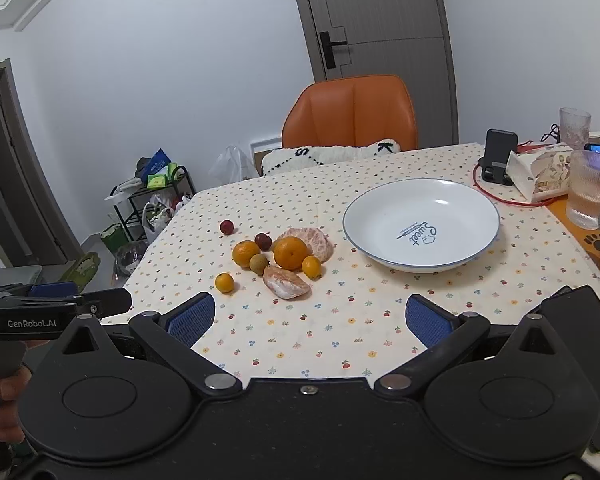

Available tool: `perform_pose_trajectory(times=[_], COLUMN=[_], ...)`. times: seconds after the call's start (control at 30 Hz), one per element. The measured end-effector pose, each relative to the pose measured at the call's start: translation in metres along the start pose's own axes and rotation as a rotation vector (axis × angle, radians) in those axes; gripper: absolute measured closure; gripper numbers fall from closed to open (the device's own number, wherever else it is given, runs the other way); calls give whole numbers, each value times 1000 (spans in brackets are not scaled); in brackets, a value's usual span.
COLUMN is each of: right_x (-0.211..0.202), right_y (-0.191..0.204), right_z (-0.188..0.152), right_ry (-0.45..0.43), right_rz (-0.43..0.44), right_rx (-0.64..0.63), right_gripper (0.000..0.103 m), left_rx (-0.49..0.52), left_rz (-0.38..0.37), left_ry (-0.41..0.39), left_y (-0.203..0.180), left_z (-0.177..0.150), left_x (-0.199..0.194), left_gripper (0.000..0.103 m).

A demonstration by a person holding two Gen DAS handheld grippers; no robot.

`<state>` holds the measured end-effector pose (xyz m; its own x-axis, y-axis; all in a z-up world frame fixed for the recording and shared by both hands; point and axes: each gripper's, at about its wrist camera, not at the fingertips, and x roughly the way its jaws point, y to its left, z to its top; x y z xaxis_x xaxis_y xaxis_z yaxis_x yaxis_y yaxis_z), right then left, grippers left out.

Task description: Organize fruits

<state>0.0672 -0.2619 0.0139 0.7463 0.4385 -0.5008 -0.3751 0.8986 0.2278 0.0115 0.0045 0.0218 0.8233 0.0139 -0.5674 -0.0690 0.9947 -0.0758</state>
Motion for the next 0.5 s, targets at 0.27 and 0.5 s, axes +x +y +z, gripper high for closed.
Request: perform_pose_trajectory(times=[0.27, 0.5], right_x=[16, 38], right_y=[-8, -20], right_z=[2, 5], right_ry=[15, 37], right_rz=[45, 79], right_rx=[6, 22], right_gripper=[0, 0], left_rx=[-1, 8], left_rz=[-11, -26], left_ry=[17, 21], left_y=[0, -1], left_z=[6, 10], left_x=[17, 38], left_gripper=[0, 0])
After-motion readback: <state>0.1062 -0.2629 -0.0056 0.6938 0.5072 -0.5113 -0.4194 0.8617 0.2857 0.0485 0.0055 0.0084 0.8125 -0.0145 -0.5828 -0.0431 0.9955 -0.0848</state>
